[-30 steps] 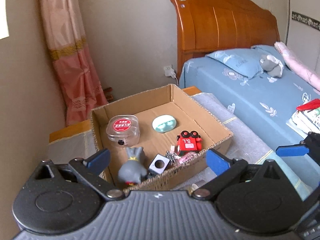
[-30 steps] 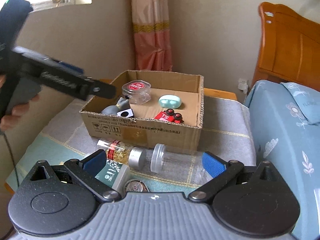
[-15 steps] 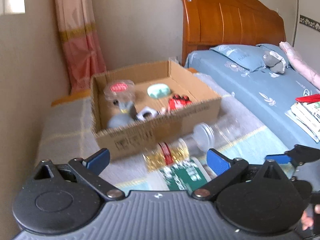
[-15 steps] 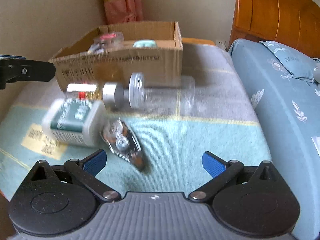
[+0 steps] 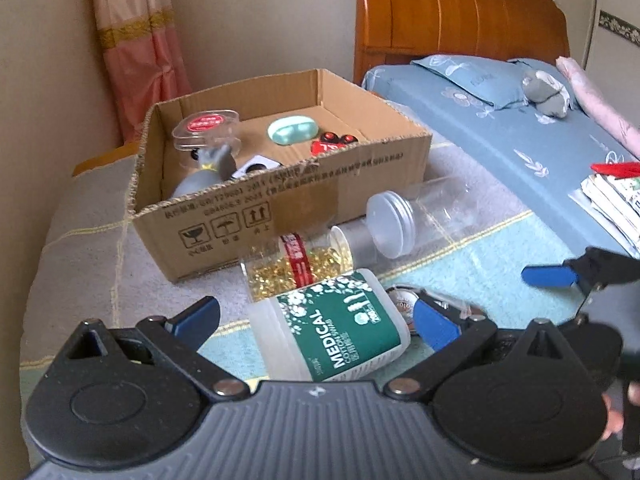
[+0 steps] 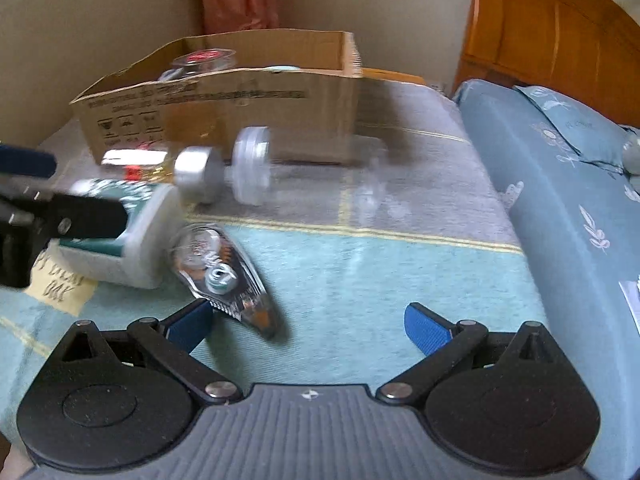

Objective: Organize rigid objects
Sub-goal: 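Move left tool to the white MEDICAL bottle while right tool approaches the correction tape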

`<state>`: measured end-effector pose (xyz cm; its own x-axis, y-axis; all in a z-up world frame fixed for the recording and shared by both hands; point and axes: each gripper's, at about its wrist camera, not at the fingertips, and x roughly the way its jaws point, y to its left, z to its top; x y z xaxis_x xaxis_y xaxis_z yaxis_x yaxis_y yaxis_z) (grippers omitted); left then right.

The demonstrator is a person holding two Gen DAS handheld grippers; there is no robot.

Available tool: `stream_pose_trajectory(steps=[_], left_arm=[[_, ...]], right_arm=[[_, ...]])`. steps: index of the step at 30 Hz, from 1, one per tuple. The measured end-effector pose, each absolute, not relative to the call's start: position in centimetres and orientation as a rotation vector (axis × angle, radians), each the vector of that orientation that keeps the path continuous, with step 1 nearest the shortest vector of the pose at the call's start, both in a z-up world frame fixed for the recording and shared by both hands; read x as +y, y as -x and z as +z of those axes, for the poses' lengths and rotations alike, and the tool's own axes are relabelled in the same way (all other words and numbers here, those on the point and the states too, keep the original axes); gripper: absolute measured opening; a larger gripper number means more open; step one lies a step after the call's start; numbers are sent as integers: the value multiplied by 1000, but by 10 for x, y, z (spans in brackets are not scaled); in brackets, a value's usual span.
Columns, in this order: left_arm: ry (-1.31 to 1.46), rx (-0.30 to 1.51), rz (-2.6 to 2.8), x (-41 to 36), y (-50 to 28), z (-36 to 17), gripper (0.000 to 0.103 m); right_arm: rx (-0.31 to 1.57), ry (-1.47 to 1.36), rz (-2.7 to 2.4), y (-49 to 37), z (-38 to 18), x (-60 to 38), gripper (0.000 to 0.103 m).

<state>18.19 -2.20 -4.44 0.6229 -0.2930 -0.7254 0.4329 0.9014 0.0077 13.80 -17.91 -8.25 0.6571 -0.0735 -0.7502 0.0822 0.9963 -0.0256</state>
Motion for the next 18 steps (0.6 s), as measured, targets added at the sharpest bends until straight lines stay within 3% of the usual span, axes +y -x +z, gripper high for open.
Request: stream_pose_trajectory(steps=[18], left_arm=[[-152, 851, -363, -20, -196, -66, 102]], right_arm=[[820, -36, -145, -135, -87, -203, 103]])
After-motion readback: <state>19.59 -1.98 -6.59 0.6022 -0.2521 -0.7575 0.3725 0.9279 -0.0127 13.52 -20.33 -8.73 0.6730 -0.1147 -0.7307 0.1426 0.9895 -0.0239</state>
